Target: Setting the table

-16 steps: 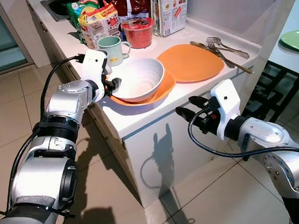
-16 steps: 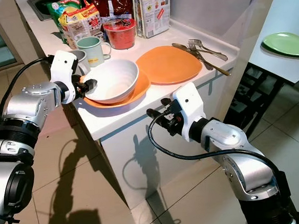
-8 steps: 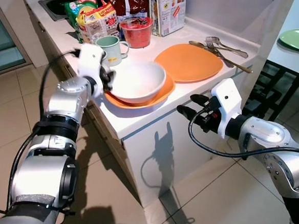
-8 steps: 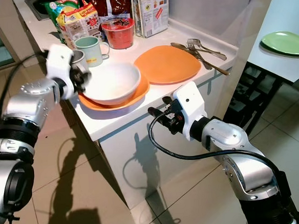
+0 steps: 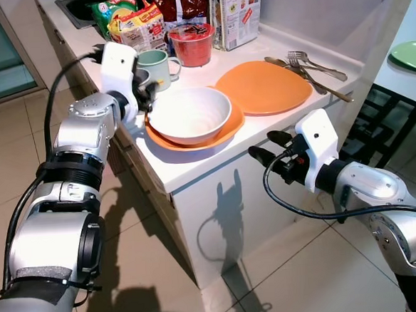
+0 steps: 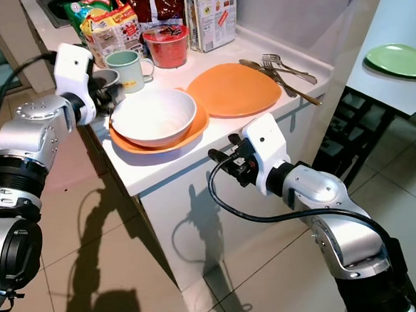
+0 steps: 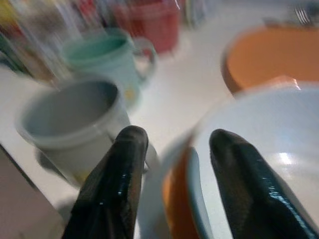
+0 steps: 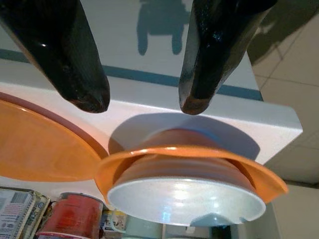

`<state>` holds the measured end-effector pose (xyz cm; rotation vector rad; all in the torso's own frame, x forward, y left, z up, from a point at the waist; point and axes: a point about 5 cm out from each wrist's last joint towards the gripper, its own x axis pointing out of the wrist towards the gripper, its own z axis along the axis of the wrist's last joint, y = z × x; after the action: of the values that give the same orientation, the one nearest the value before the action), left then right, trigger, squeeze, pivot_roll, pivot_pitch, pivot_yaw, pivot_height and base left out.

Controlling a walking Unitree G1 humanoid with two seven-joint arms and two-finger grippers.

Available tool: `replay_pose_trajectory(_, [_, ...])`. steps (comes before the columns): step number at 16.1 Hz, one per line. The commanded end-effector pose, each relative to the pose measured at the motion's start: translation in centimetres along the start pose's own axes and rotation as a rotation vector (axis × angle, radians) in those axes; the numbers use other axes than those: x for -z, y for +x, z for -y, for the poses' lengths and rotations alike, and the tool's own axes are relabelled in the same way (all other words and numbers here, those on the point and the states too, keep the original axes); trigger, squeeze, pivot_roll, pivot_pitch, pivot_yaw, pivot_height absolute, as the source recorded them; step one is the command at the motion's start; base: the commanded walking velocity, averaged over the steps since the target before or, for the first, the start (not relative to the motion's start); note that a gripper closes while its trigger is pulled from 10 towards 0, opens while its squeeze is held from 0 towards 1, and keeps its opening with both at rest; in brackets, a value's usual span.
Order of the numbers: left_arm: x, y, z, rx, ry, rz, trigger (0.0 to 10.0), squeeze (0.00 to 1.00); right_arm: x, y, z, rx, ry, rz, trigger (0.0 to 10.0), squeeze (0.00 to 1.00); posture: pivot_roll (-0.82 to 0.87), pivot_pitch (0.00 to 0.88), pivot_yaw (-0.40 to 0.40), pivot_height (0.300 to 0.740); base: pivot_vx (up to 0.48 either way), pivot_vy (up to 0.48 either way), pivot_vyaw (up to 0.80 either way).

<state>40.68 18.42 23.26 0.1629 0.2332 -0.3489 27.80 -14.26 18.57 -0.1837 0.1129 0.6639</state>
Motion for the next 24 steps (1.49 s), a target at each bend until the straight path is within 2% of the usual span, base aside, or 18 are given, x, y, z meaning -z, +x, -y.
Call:
replay_pose_trajectory(1, [-0.7, -0.9, -1.0, 0.018, -0.026, -0.035, 10.0, 1.0, -0.1, -0.4, -0.1, -0.018, -0.012, -0.002, 10.0, 0.0, -0.03, 0.0, 0.052, 0.74, 0.0, 0.0, 0.0])
replay_pose_trajectory(5, [-1.4, -2.8, -3.0, 0.075, -0.178, -0.111, 10.0, 1.0, 0.0, -0.7, -0.3, -0.043, -0.014, -0.016, 10.0, 0.0, -0.02, 0.0, 0.048, 0.74, 0.0, 0.0, 0.0])
replay_pose_trajectory(7, [-1.6, -3.3, -3.1, 0.126, -0.248, -0.14, 10.0, 1.0, 0.1, -0.8, -0.4, -0.053, -0.011, -0.02, 10.0, 0.0, -0.02, 0.0, 0.048, 0.74, 0.0, 0.0, 0.0])
replay_pose_trajectory(9, [-1.5, -3.7, -2.4, 0.214, -0.318, -0.176, 10.0, 1.0, 0.1, -0.8, -0.6, -0.068, -0.007, -0.025, 10.0, 0.0, -0.02, 0.0, 0.047, 0.74, 0.0, 0.0, 0.0])
replay_pose_trajectory(11, [-1.2, -3.9, -1.8, 0.261, -0.348, -0.233, 10.0, 1.0, 0.1, -0.9, -0.8, -0.085, -0.004, -0.03, 10.0, 0.0, -0.02, 0.0, 0.048, 0.74, 0.0, 0.0, 0.0])
replay_pose_trajectory(15, [-1.0, -3.6, -1.6, 0.255, -0.35, -0.261, 10.0, 1.0, 0.2, -1.0, -1.1, -0.105, -0.002, -0.039, 10.0, 0.0, -0.02, 0.0, 0.05, 0.74, 0.0, 0.0, 0.0])
replay_pose_trajectory(16, [-0.9, -3.6, -1.5, 0.261, -0.35, -0.266, 10.0, 0.66, 0.2, -1.0, -1.1, -0.106, -0.001, -0.039, 10.0, 0.0, -0.02, 0.0, 0.05, 0.74, 0.0, 0.0, 0.0])
replay_pose_trajectory(17, [-1.0, -3.7, -1.4, 0.27, -0.354, -0.267, 10.0, 0.43, 0.2, -1.0, -1.1, -0.107, -0.001, -0.04, 10.0, 0.0, -0.02, 0.0, 0.05, 0.74, 0.0, 0.0, 0.0])
replay_pose_trajectory(18, [-1.0, -3.7, -0.9, 0.299, -0.351, -0.271, 10.0, 0.13, 0.2, -1.0, -1.2, -0.109, -0.001, -0.043, 10.0, 0.0, -0.02, 0.0, 0.051, 0.74, 0.0, 0.0, 0.0])
replay_pose_trajectory(19, [-1.0, -3.6, -0.8, 0.305, -0.349, -0.272, 10.0, 0.13, 0.2, -1.0, -1.2, -0.11, 0.0, -0.044, 10.0, 0.0, -0.02, 0.0, 0.049, 0.74, 0.0, 0.0, 0.0])
replay_pose_trajectory(21, [-0.2, -3.2, 0.4, 0.351, -0.312, -0.301, 10.0, 0.0, 0.2, -1.0, -1.3, -0.121, -0.004, -0.046, 10.0, 0.0, -0.02, 0.0, 0.046, 0.74, 0.0, 0.0, 0.0])
replay_pose_trajectory(24, [-0.6, -3.0, 1.2, 0.384, -0.279, -0.271, 10.0, 0.0, 0.1, -1.0, -1.3, -0.122, -0.008, -0.047, 10.0, 0.0, -0.02, 0.0, 0.046, 0.74, 0.0, 0.0, 0.0])
